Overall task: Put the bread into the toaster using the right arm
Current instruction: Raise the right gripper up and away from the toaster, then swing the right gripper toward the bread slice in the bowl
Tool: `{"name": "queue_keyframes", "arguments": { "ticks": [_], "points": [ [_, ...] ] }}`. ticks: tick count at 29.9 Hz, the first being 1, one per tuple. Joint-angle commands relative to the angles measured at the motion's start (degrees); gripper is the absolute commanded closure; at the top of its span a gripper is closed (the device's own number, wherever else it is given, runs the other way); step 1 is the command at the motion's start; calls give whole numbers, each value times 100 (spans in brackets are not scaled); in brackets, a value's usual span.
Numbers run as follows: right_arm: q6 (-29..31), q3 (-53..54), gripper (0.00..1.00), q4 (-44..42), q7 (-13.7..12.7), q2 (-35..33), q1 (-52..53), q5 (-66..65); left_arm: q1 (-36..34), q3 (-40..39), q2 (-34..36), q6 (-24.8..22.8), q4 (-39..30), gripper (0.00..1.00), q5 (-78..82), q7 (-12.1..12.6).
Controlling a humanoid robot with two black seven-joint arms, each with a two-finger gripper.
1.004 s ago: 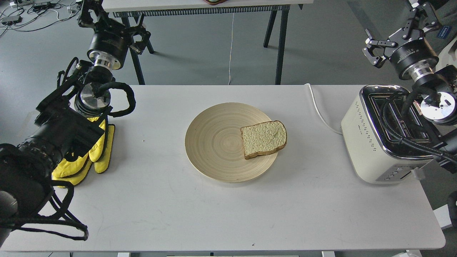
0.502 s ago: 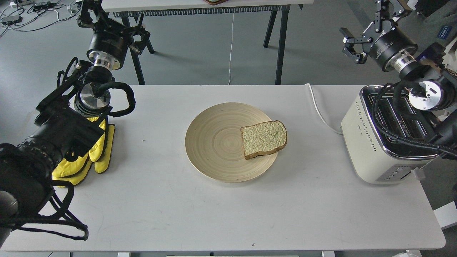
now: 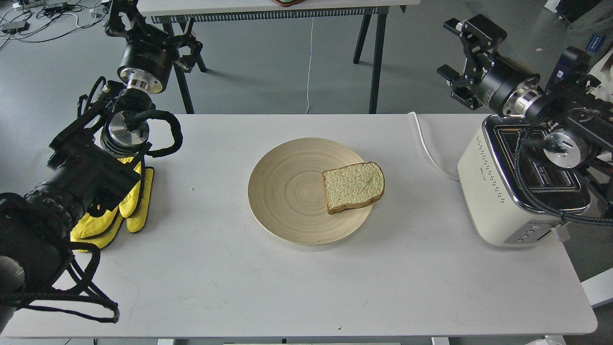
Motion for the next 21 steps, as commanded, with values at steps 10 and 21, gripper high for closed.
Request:
{"name": "queue_keyframes", "arguments": {
  "ticks": [10,21],
  "points": [
    [-1283,-1611,4,13,-10,428,-274,-2311,8,0,-1,-8,-8,0,1,17],
    [-1670,-2588,24,-892,-72,1343,-265,-2594,8,8,-10,-8,-8,0,1,26]
  ]
}}
